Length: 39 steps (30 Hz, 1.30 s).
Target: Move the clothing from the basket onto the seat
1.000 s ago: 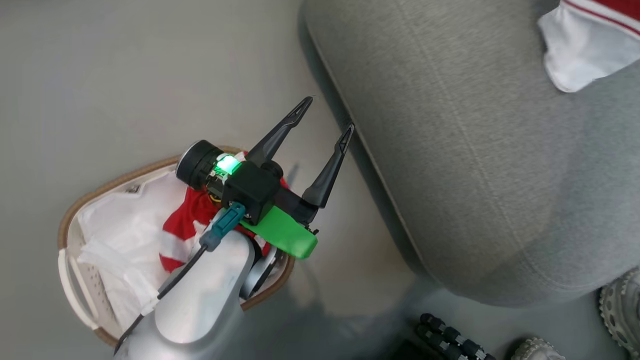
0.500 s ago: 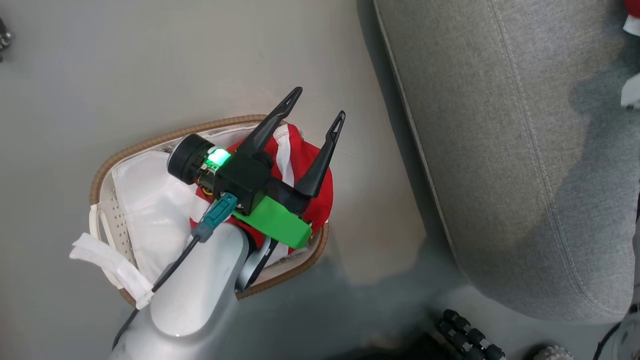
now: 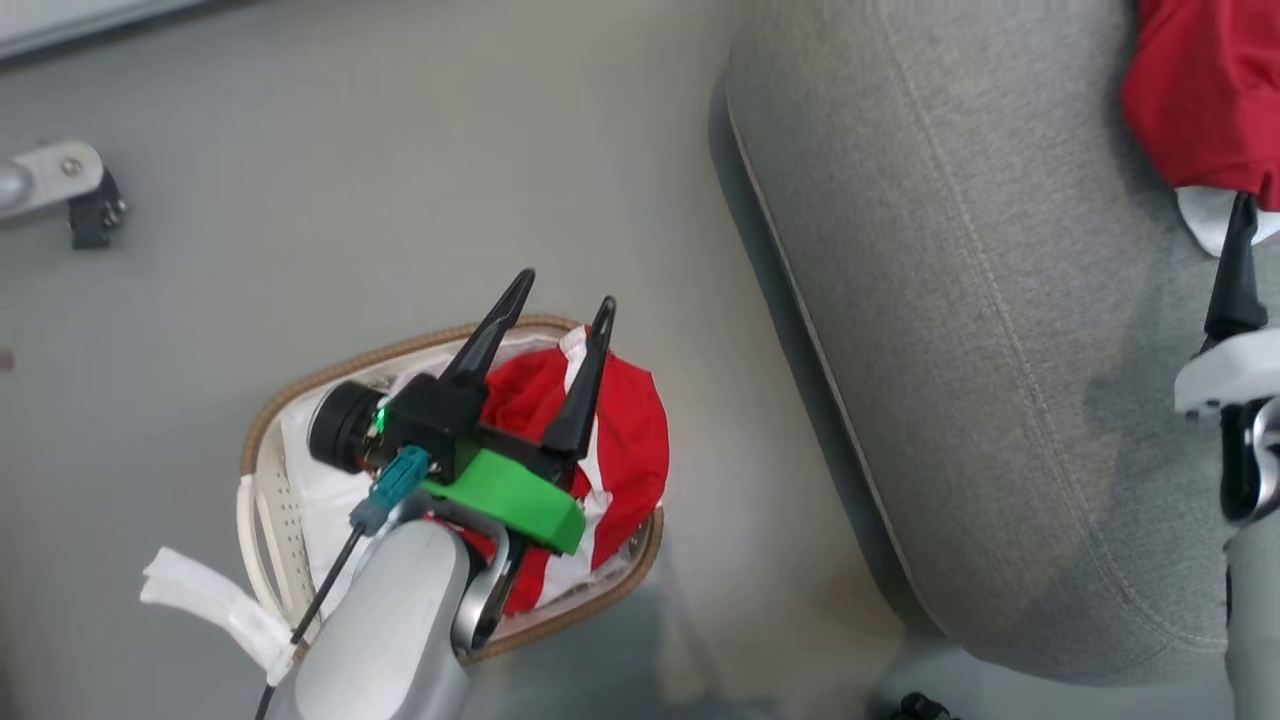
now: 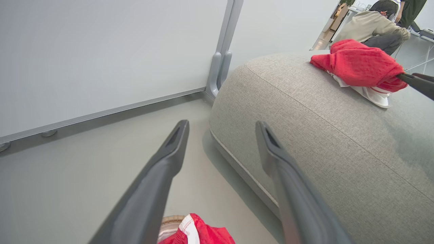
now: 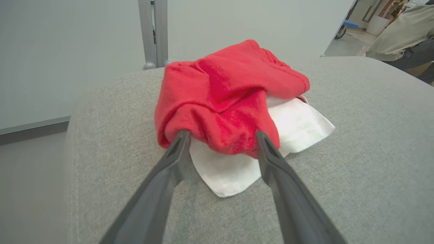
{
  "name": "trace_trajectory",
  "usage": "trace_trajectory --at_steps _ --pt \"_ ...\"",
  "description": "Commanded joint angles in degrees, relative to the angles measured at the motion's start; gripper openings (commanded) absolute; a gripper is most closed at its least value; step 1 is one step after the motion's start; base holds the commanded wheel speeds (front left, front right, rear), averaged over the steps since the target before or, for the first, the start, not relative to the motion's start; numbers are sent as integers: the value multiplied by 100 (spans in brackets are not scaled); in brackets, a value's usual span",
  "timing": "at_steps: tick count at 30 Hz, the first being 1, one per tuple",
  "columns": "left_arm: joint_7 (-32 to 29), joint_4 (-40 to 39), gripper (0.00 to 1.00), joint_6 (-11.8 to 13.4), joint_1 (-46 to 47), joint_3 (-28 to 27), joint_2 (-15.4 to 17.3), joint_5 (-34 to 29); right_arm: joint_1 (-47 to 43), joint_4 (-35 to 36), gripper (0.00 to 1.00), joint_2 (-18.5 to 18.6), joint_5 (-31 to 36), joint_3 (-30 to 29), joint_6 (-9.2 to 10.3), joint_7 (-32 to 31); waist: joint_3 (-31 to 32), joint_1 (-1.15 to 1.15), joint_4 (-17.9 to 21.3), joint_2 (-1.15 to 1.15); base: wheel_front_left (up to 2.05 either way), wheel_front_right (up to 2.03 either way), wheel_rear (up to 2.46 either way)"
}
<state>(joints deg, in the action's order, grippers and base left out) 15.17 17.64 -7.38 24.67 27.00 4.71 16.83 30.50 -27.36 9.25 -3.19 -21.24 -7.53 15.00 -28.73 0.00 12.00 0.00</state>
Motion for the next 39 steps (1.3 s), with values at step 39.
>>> trace_trajectory --at_steps 39 --pt "-3 330 100 195 -2342 -2346 -175 -378 -2006 587 100 -620 -679 1767 8 28 2806 0 -1300 0 0 0 0"
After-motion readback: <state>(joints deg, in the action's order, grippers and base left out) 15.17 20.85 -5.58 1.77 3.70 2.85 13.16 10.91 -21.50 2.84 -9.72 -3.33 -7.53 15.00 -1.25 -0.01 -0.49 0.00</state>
